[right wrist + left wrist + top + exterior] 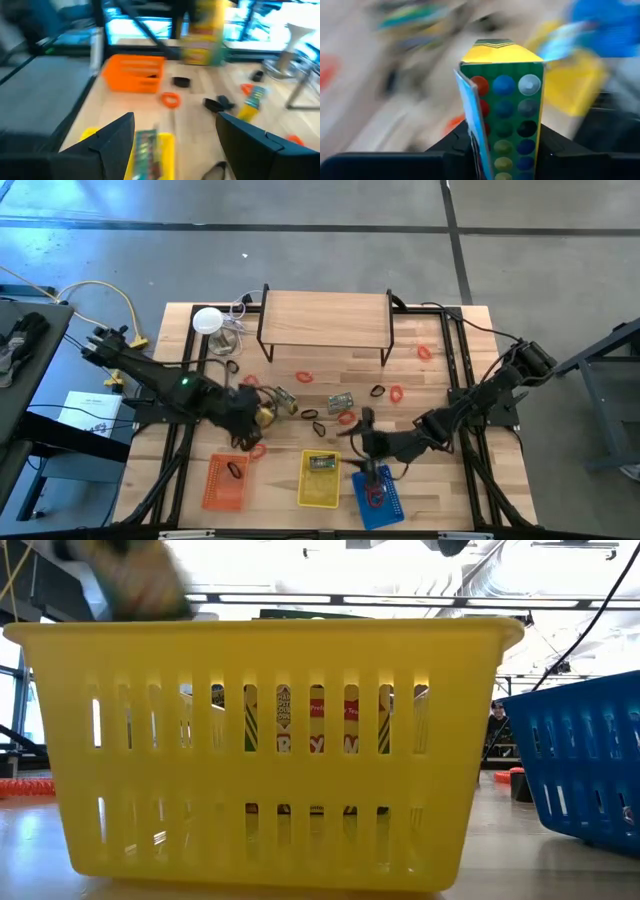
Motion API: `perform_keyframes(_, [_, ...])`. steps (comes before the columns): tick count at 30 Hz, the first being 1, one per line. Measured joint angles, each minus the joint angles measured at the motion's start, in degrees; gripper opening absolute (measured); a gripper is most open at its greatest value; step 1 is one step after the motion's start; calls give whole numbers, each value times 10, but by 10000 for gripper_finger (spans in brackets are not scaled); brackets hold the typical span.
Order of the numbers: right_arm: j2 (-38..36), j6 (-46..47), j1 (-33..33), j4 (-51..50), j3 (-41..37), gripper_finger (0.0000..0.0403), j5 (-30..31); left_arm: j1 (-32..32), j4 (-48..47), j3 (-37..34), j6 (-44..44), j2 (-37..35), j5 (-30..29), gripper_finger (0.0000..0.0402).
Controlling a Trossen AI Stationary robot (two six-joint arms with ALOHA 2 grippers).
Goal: Pick & Place Office Desk Supplies
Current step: Put the left yellow crayon box into the yellow box
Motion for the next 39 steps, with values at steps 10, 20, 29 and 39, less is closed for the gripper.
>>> perform_keyframes(10, [71, -79, -36, 172, 0, 268, -113, -27, 227, 0, 166, 84, -15, 98])
perform_keyframes(20, [85, -65, -50, 203, 1, 268, -102, -5, 275, 0, 212, 121, 40, 100])
perform_keyframes(29, [85, -49, -52, 194, 4, 268, -115, -28, 285, 0, 296, 121, 65, 100])
perform_keyframes(39, [85, -146, -16, 225, 5, 268, 15, -47, 307, 1, 352, 195, 35, 101])
